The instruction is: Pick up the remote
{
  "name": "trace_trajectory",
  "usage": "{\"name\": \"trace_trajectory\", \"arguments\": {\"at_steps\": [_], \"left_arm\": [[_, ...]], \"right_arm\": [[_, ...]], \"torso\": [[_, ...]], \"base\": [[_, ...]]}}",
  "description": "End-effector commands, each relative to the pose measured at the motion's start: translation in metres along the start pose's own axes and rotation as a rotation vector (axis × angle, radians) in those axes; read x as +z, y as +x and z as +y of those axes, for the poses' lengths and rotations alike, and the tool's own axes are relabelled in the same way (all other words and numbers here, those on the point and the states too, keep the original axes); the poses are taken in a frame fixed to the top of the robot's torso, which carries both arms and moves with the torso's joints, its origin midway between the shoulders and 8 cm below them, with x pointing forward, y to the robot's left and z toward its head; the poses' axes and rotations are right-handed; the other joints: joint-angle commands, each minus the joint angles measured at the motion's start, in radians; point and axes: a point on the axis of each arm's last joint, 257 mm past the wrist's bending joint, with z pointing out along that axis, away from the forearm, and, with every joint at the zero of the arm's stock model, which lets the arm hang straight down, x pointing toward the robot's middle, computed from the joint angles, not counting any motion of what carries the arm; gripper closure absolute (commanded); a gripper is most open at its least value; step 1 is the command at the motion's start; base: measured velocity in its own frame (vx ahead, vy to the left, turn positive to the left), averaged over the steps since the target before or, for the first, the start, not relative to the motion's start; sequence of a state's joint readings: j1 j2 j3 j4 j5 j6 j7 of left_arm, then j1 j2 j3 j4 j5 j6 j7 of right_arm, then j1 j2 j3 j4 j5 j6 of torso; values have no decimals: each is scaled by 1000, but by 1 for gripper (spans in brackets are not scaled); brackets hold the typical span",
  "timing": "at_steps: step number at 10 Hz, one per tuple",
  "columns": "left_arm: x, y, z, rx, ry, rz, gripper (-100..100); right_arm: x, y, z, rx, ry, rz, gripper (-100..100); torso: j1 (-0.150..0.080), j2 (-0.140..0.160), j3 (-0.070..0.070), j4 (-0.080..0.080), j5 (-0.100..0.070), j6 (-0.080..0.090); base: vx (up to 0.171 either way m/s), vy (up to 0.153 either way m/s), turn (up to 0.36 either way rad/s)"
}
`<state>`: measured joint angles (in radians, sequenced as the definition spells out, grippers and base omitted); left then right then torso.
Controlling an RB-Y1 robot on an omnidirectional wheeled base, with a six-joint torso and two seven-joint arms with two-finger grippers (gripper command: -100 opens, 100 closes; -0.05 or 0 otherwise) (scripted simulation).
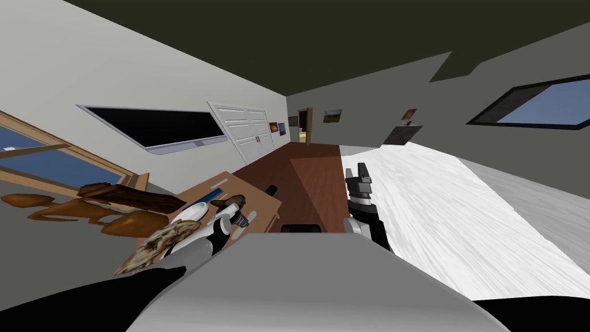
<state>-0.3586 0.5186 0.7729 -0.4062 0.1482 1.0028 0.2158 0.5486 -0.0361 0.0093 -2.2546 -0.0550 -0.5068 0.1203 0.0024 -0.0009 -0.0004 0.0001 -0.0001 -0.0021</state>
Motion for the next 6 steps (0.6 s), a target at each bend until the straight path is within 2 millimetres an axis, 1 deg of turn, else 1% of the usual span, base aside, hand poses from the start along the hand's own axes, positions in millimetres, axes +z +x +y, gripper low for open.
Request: {"name": "trace_trajectory", "arguments": {"at_steps": [1, 3, 5, 6], "left_arm": [[-3, 0, -2, 0, 3, 0, 100], [-15, -1, -13, -7, 3, 0, 100], [-13, -2, -13, -6, 5, 0, 100], [-14, -2, -13, -6, 3, 0, 0]], "right_arm": [[0, 0, 0, 0, 0, 0, 0], [0, 0, 0, 0, 0, 0, 0], [0, 0, 0, 0, 0, 0, 0], [0, 0, 0, 0, 0, 0, 0]], "torso": [[0, 0, 0, 0, 0, 0], [-2, 1, 1, 0, -1, 0], [-2, 2, 1, 0, -1, 0], [-1, 1, 0, 0, 0, 0]], "base": [[-21, -19, -13], [-37, -37, -25], [-14, -16, -3], [0, 0, 0]]}}
